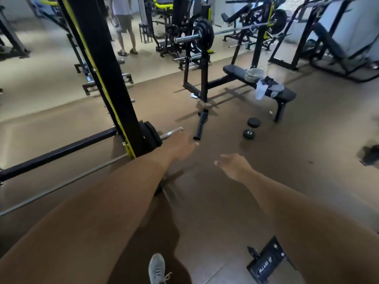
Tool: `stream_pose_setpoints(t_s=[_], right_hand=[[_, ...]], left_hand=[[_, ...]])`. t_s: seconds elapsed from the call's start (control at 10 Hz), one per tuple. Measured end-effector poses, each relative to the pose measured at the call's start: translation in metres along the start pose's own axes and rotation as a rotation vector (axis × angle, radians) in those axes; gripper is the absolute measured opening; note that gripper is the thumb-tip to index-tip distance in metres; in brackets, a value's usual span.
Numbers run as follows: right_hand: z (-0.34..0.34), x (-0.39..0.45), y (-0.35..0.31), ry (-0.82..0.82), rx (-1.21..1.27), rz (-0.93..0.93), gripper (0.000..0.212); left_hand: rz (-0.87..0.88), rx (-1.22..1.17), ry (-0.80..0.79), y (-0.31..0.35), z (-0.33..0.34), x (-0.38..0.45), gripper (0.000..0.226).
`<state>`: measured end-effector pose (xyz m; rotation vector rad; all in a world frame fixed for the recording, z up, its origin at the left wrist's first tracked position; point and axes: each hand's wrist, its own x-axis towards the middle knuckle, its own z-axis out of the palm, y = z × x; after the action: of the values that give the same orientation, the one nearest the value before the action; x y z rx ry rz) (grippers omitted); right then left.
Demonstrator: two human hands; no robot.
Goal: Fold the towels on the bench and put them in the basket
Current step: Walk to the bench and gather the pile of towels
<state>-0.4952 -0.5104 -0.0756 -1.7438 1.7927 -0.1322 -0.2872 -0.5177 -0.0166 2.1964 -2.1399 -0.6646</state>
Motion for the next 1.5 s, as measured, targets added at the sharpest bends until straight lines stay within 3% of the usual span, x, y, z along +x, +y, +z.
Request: stream_pose_setpoints(t_s=[0.2, 0.6, 0.9, 1.1, 1.2, 1.5], right_hand=[[-0.013, 0.075, -0.013, 0.051, 0.02, 0.143, 0.047], [-0.038, 0.176, -0.005, 0.098, 0.1, 0.342, 0.061], [-0.096, 0.236, 0.094, 0.171, 0.204, 0.519, 0.061], [-0.165, 0.291, 0.18, 0.2, 0.208, 0.542, 0.06], [-0.203, 0.315, 0.208, 0.209, 0.326, 0.547, 0.058], [-0.275, 0.426, 0.261, 0.202, 0.239, 0.517, 0.058]], left_hand=[[0.17, 0.006, -0.046, -0.028, 0.011, 0.15, 0.074], [0.324, -0.074, -0.186, -0.005, -0.022, 0.275, 0.059], [0.467, -0.029, -0.234, 0.113, 0.011, 0.372, 0.061], [0.527, -0.079, -0.263, 0.236, 0.024, 0.433, 0.061], [0.592, -0.015, -0.257, 0.288, 0.029, 0.464, 0.062], [0.681, -0.009, -0.285, 0.378, 0.041, 0.582, 0.062]])
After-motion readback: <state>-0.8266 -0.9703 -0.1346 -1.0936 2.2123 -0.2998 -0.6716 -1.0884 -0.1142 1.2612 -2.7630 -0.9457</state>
